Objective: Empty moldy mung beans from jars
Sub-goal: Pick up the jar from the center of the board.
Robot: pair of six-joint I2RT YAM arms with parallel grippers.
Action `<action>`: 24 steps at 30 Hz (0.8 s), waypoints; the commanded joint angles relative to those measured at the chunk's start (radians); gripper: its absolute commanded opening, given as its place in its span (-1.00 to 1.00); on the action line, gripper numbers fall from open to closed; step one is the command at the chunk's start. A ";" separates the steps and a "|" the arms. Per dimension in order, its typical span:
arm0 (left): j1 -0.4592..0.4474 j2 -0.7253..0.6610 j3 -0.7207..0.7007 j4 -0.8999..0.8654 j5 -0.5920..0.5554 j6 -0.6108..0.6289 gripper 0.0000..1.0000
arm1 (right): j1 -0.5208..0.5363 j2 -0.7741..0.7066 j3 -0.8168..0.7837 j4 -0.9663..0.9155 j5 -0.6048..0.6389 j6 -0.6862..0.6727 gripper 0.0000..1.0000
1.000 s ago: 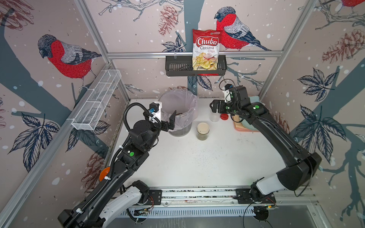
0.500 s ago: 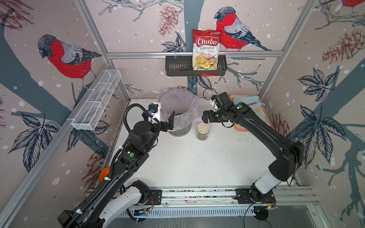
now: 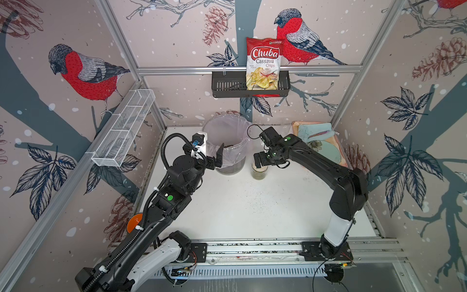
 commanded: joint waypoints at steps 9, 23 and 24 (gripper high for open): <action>0.001 0.000 -0.005 0.050 -0.027 0.008 0.97 | 0.001 0.048 0.030 0.034 -0.019 -0.015 0.99; 0.001 -0.010 -0.009 0.047 -0.034 0.015 0.97 | 0.003 0.162 0.115 0.048 0.002 -0.016 0.99; 0.001 -0.012 -0.010 0.046 -0.035 0.013 0.97 | 0.003 0.168 0.117 0.049 0.010 -0.017 0.99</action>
